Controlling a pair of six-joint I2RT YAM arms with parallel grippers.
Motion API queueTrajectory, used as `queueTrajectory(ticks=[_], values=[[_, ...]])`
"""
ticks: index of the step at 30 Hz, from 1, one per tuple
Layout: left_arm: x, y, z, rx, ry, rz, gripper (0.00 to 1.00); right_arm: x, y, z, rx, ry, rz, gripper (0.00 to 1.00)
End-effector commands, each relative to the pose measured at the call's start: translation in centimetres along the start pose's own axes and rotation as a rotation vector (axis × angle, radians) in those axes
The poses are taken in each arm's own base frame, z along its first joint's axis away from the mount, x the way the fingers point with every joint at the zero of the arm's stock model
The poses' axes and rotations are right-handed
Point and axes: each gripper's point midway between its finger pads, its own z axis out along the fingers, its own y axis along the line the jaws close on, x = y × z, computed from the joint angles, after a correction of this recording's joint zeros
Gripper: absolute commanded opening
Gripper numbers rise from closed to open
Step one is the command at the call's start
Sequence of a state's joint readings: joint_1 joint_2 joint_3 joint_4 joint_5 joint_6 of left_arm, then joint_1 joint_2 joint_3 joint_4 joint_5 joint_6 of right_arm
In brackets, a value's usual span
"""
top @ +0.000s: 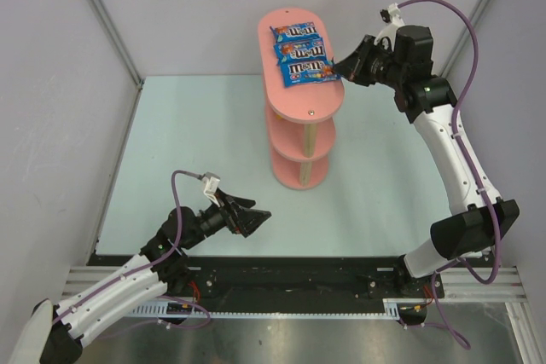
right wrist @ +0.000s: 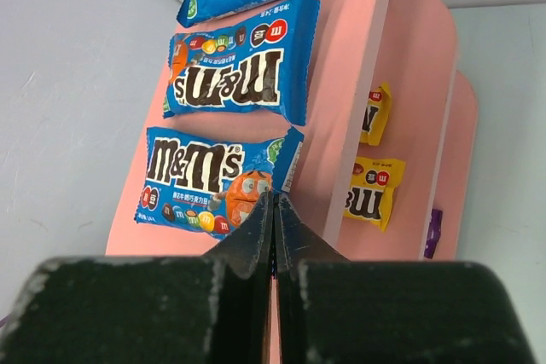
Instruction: Place and organize the candy bags onto the shelf
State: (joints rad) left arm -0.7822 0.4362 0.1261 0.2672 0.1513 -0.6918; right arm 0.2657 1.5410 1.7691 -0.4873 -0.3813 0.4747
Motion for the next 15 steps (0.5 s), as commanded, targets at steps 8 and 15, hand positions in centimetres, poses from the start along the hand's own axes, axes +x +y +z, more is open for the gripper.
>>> queueTrajectory(ticks=[8, 15], values=[[-0.7, -0.1, 0.0, 0.002, -0.032, -0.013, 1.00, -1.7, 1.7, -0.4, -0.041, -0.067, -0.021, 0.30], [-0.7, 0.2, -0.1, -0.016, -0.039, -0.021, 1.00, -2.7, 0.2, -2.0, 0.004, -0.110, -0.014, 0.55]])
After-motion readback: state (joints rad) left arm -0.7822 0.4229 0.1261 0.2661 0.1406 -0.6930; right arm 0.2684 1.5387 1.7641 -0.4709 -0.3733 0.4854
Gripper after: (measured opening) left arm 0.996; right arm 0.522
